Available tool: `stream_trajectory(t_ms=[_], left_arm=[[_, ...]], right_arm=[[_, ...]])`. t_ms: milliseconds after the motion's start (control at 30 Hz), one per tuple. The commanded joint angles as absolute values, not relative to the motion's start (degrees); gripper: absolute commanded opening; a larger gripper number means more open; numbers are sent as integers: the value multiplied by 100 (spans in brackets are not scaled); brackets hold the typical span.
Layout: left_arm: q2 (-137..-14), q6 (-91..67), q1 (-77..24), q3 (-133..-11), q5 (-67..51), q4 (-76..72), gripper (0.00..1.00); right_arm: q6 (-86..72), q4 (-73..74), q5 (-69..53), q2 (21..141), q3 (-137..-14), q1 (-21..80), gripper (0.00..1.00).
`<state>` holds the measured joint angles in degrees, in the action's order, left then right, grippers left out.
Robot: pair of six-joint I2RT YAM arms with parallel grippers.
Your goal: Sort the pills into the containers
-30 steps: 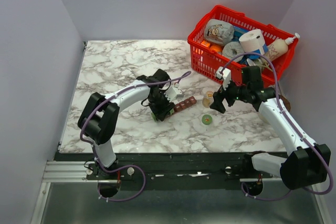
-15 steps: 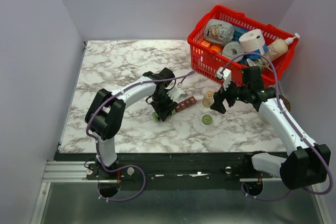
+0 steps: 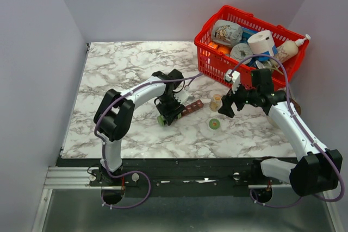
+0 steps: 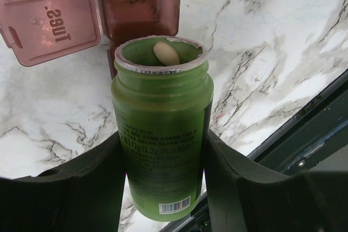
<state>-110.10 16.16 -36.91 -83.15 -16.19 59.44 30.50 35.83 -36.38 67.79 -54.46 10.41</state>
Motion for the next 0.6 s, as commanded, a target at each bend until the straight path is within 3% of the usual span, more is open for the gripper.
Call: stream_trajectory(t_ms=[0,567], left_arm=[[-11206,1398,-3762,-8674,-1441,6301,0],[-11636,1011,-3814,-9263,-1354,6890,0]], right_arm=[[3103,3691,-3823,6645,-5528,1002,100],[3111,3718,-3867,6662,-5546,975,100]])
